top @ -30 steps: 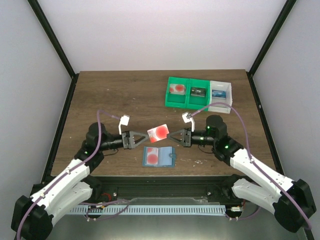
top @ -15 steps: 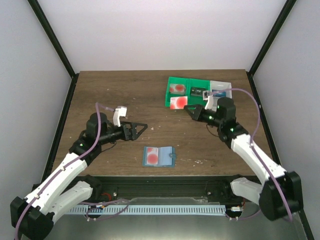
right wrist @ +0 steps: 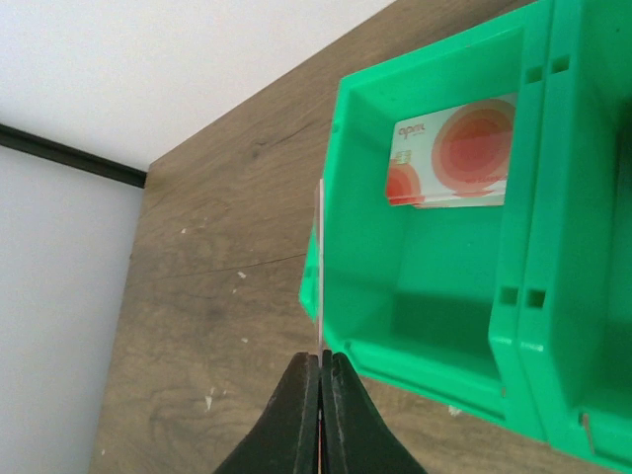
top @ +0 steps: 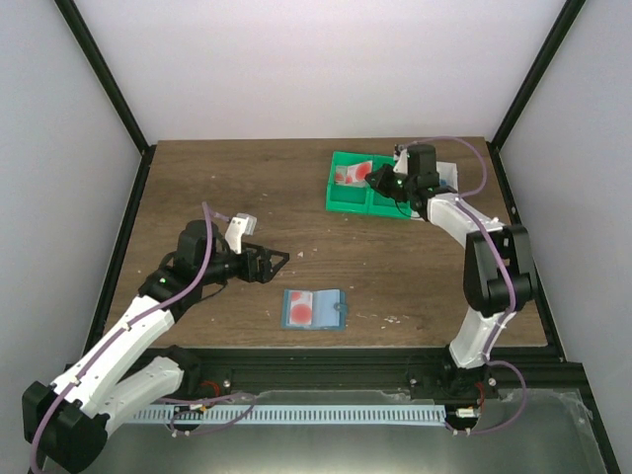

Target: Take the credit cards out of the card holder

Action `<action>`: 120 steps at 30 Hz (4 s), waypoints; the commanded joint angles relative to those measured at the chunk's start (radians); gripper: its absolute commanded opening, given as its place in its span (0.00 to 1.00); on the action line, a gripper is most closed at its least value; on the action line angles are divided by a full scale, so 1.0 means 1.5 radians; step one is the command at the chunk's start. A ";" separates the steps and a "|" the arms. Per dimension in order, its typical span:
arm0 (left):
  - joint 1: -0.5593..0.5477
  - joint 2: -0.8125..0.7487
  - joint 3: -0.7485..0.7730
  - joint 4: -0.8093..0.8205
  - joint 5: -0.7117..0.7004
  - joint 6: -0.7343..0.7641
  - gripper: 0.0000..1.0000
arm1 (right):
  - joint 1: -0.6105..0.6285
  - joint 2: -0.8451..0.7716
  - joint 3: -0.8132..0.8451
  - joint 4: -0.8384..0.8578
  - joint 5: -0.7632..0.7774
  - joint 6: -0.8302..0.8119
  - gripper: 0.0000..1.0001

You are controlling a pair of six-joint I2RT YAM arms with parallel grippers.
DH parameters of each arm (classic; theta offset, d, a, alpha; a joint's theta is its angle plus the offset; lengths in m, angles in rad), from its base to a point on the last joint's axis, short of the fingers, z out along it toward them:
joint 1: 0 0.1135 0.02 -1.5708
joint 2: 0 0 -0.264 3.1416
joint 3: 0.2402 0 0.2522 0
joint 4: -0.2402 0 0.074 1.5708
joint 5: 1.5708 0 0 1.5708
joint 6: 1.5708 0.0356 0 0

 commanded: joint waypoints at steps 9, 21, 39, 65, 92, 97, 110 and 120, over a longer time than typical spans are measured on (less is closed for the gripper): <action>0.001 -0.026 -0.027 0.013 0.004 0.020 1.00 | -0.005 0.159 0.158 -0.047 0.049 0.006 0.00; -0.001 -0.023 -0.031 0.019 0.012 0.018 1.00 | -0.004 0.272 0.236 -0.025 -0.006 0.022 0.01; -0.014 -0.033 -0.030 0.012 0.006 0.019 1.00 | -0.005 0.332 0.307 -0.026 -0.004 0.048 0.01; -0.013 -0.016 -0.024 0.005 -0.016 0.019 1.00 | -0.005 0.334 0.425 -0.159 0.052 0.016 0.42; -0.012 0.224 -0.104 0.173 0.159 -0.124 0.78 | 0.103 -0.196 -0.107 -0.157 0.013 -0.011 0.45; -0.012 0.270 -0.155 0.245 0.164 -0.157 0.53 | 0.213 -0.277 -0.217 -0.123 0.020 0.045 0.44; -0.014 0.306 -0.243 0.378 0.200 -0.226 0.60 | 0.472 -0.237 -0.291 -0.055 0.128 0.141 0.33; -0.013 0.267 -0.296 0.430 0.201 -0.257 0.59 | 0.491 -0.193 -0.339 -0.016 0.162 0.178 0.25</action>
